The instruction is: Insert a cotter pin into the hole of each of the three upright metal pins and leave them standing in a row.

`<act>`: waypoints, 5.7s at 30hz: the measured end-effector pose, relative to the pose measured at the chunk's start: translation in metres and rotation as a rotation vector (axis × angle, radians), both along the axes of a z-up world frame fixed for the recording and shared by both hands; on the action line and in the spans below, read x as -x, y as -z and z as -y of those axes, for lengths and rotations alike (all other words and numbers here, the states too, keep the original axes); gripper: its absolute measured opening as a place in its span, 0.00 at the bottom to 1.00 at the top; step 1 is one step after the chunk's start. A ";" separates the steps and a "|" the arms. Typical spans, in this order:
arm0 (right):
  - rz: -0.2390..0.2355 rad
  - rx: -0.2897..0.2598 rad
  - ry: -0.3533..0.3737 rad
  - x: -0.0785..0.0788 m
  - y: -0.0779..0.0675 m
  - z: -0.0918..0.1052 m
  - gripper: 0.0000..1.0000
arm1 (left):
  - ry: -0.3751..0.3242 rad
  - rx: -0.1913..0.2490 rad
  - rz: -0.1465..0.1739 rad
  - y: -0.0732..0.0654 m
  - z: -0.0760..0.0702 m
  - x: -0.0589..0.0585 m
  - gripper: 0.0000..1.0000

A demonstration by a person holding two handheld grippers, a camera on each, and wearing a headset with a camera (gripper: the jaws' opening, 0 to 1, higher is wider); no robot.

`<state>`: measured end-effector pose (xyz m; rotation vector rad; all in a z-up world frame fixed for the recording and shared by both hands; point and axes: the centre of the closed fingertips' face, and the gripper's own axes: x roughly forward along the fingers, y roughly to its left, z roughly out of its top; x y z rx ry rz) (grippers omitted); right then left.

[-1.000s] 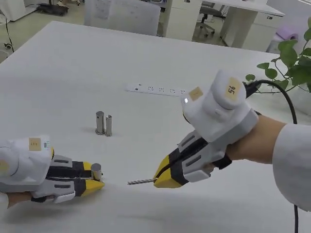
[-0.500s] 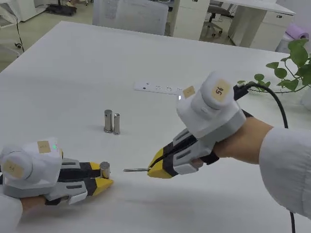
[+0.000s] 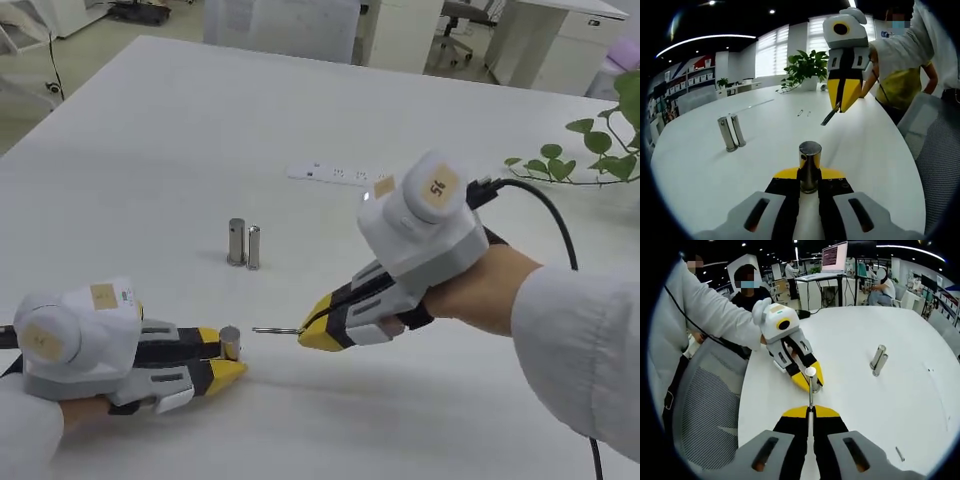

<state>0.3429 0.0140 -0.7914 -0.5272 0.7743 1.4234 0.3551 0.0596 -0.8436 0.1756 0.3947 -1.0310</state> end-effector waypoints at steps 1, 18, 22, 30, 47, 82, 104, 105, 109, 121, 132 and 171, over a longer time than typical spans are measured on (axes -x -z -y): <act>-0.001 0.000 0.001 0.000 0.001 0.000 0.02 | 0.002 0.001 0.002 0.000 0.000 0.000 0.11; -0.013 -0.005 -0.007 -0.001 0.012 -0.012 0.02 | 0.012 0.012 0.011 0.000 0.000 0.000 0.11; -0.016 -0.001 -0.012 0.000 0.014 -0.012 0.02 | 0.013 0.012 0.011 0.000 0.000 0.000 0.11; -0.017 -0.001 -0.014 0.000 0.017 -0.014 0.02 | 0.013 0.014 0.012 0.000 0.000 0.000 0.11; -0.017 0.008 -0.019 -0.002 0.028 -0.018 0.02 | 0.009 0.019 0.012 0.000 0.000 -0.001 0.11; 0.048 0.022 -0.099 -0.002 0.028 -0.050 0.02 | 0.008 0.019 0.016 0.000 -0.001 0.000 0.11; 0.138 0.074 -0.204 -0.003 0.028 -0.057 0.02 | 0.005 0.015 0.018 -0.001 -0.002 -0.001 0.11; 0.140 0.074 -0.205 -0.003 0.028 -0.057 0.02 | 0.005 0.014 0.019 -0.001 -0.002 -0.001 0.11; 0.143 0.075 -0.206 -0.003 0.028 -0.057 0.02 | 0.003 0.013 0.020 -0.001 -0.002 -0.001 0.11; 0.111 0.080 -0.172 -0.003 0.029 -0.055 0.05 | -0.002 0.013 0.020 -0.001 -0.001 0.000 0.11; 0.066 0.053 -0.115 -0.005 0.025 -0.053 0.16 | -0.001 0.016 0.020 -0.001 0.000 0.000 0.11; 0.050 -0.018 0.067 0.012 -0.003 0.044 0.26 | -0.019 -0.035 0.022 -0.001 -0.037 -0.012 0.11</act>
